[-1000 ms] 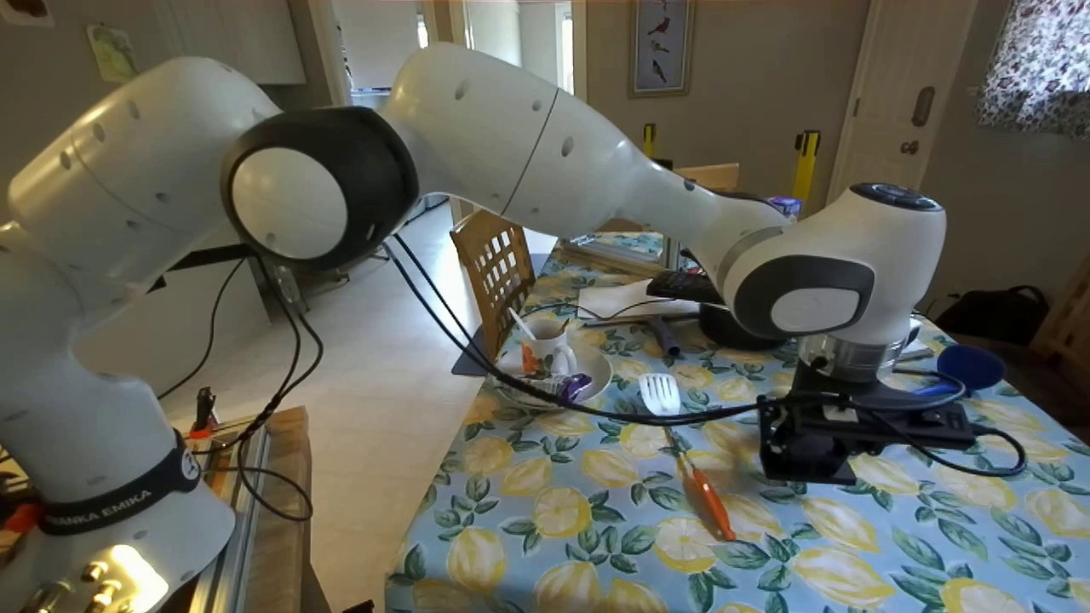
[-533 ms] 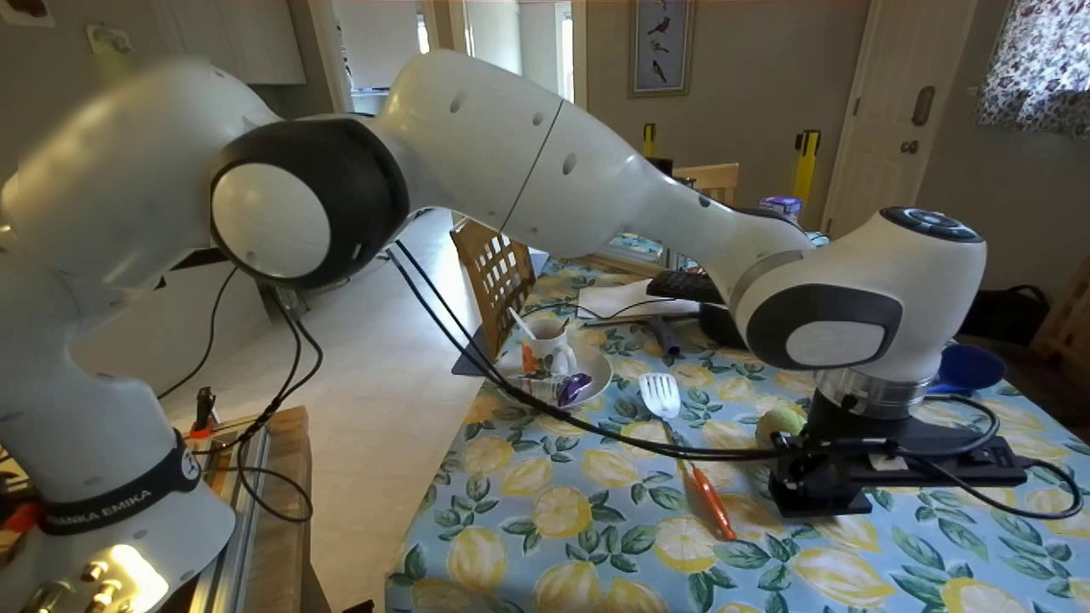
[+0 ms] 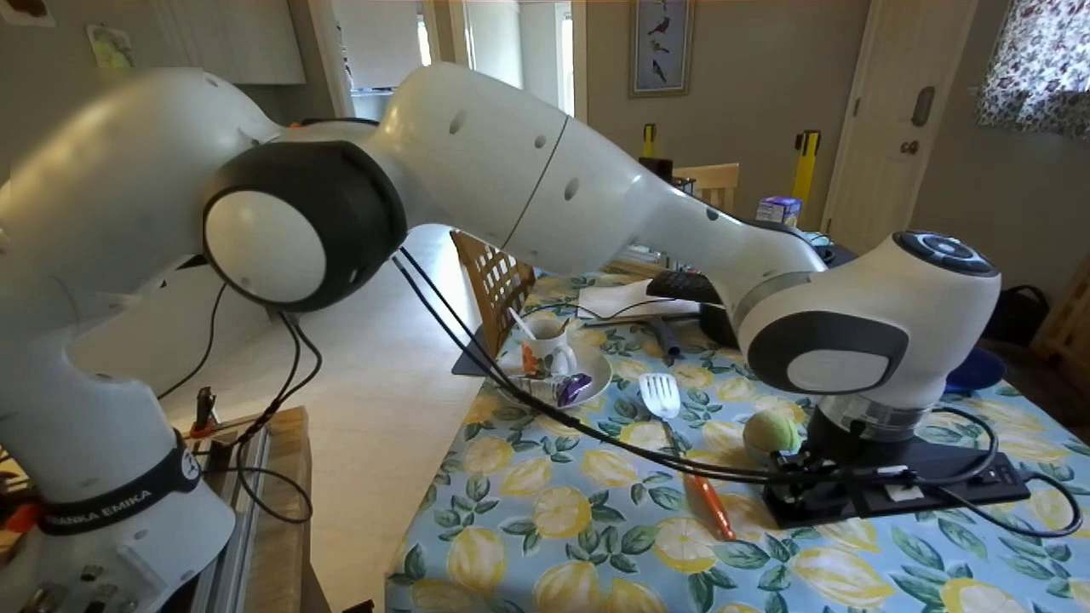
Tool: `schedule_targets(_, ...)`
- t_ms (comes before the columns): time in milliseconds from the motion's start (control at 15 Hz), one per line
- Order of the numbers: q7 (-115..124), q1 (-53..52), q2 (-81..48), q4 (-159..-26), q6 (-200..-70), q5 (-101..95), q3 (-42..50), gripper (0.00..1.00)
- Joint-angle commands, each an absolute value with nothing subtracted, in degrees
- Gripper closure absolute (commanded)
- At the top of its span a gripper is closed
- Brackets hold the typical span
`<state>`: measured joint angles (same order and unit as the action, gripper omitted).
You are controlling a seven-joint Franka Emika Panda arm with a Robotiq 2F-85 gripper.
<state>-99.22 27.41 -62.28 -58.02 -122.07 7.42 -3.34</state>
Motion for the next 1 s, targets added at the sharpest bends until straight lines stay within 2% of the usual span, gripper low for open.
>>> schedule_targets(0, -97.99, 26.60, -63.77, -56.18, -124.04, 6.74, -2.46, 0.66)
schedule_targets(133, -96.69, 25.90, -63.41, -56.64, -125.31, 6.36, -1.61, 0.66)
schedule_targets(200, -96.30, 25.70, -63.30, -56.73, -125.53, 6.34, -1.35, 0.21)
schedule_targets(400, -94.26, 25.63, -61.97, -57.71, -125.61, 7.14, -1.13, 0.02)
schedule_targets(733, -91.13, 26.15, -59.58, -57.91, -117.78, 7.66, -1.42, 0.00)
schedule_targets(933, -91.31, 27.79, -58.17, -56.24, -105.92, 10.65, -4.21, 0.00)
